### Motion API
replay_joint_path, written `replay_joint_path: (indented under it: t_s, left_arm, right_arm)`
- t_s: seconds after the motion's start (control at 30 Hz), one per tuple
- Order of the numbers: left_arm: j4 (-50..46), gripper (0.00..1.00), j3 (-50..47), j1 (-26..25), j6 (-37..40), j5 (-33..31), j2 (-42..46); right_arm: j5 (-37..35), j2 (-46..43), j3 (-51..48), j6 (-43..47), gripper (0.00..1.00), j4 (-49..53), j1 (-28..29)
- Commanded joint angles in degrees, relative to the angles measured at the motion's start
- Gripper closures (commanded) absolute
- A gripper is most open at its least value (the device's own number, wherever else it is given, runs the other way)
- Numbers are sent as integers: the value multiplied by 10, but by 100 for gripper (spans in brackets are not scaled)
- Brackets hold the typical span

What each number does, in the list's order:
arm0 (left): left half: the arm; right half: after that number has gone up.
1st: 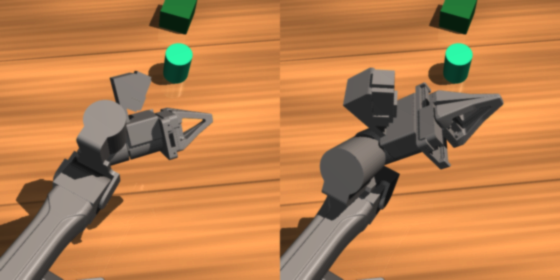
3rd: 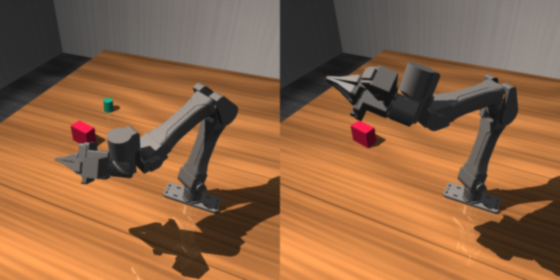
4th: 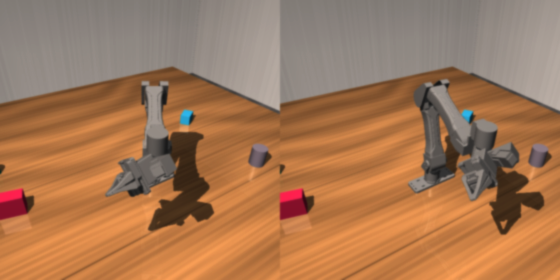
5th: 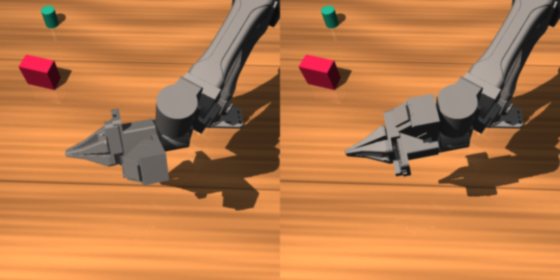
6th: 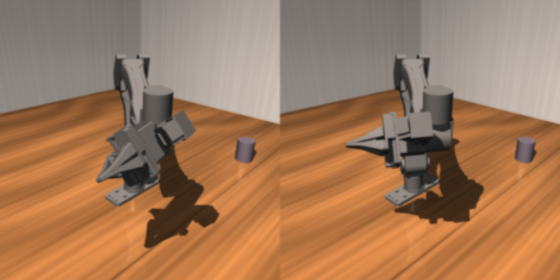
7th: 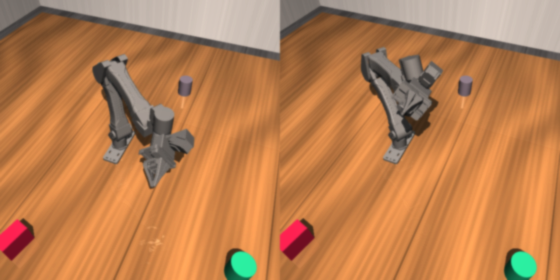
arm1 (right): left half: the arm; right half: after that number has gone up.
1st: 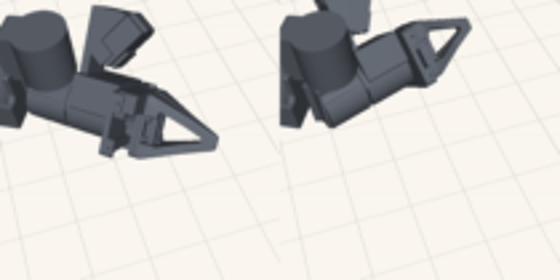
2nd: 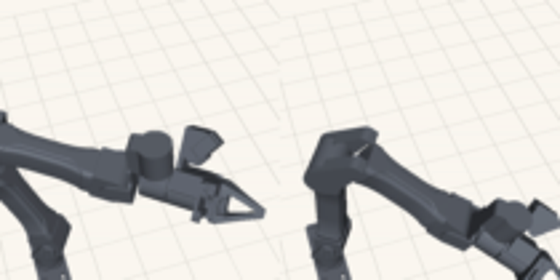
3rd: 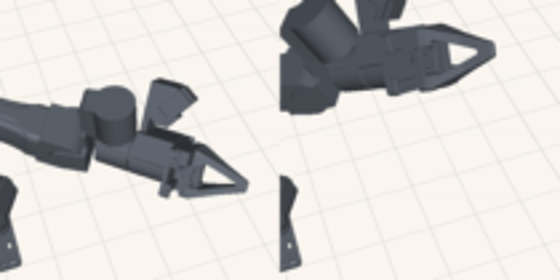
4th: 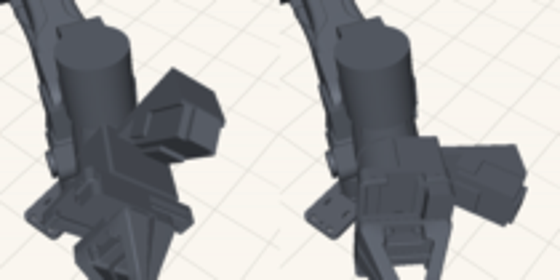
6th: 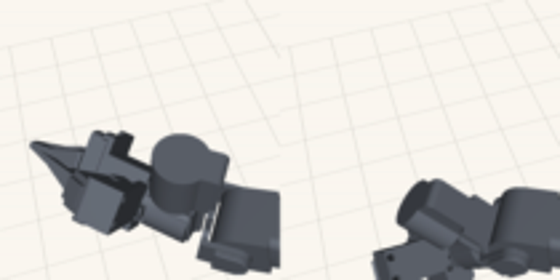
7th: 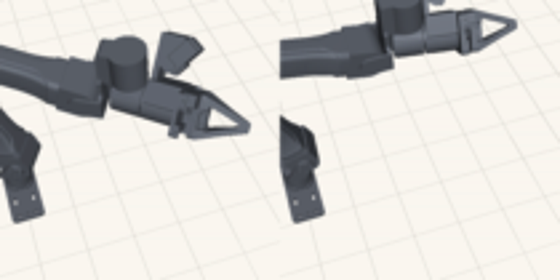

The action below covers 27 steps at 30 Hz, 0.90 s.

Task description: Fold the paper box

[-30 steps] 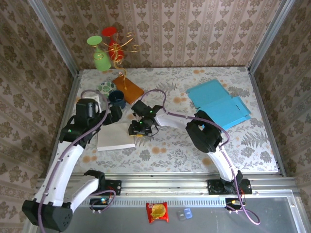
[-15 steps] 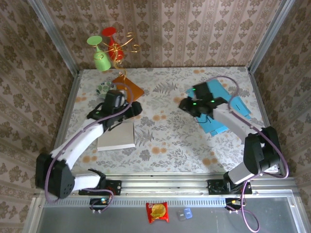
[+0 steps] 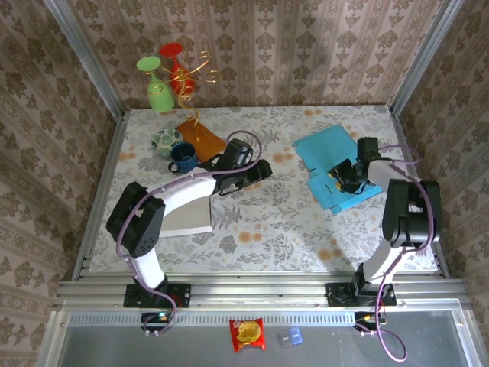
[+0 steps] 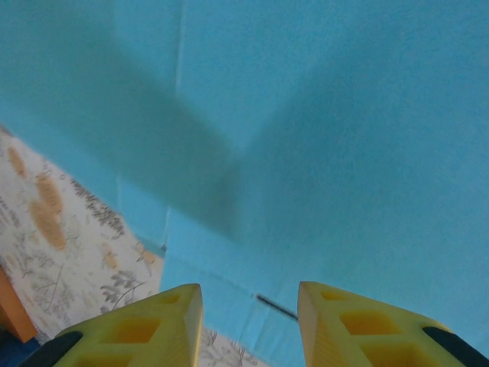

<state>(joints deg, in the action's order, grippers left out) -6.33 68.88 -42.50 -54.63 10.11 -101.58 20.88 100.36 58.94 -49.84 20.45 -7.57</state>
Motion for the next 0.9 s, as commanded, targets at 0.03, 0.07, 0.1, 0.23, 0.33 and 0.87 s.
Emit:
replay_joint_path:
  t_s: [0.03, 0.07, 0.1, 0.23, 0.33, 0.87]
  left_arm:
    - [27, 33, 16, -8, -37, 11, -8]
    - [26, 33, 13, -8, -37, 11, -7]
    - [26, 33, 9, -8, -38, 10, -4]
    - [22, 33, -13, -3, -40, 9, 13]
    - [20, 33, -35, 1, -41, 13, 30]
    - [36, 33, -133, 31, -130, 35, 82]
  right_arm:
    - [40, 35, 5, -37, 62, -19, 6]
    - [44, 38, -3, -51, 62, -29, 10]
    - [46, 38, -13, -61, 62, -39, 17]
    - [41, 32, -50, -110, 63, -71, 48]
    - [42, 23, -93, -180, 63, -126, 73]
    - [-47, 33, -125, -631, 63, -374, 308]
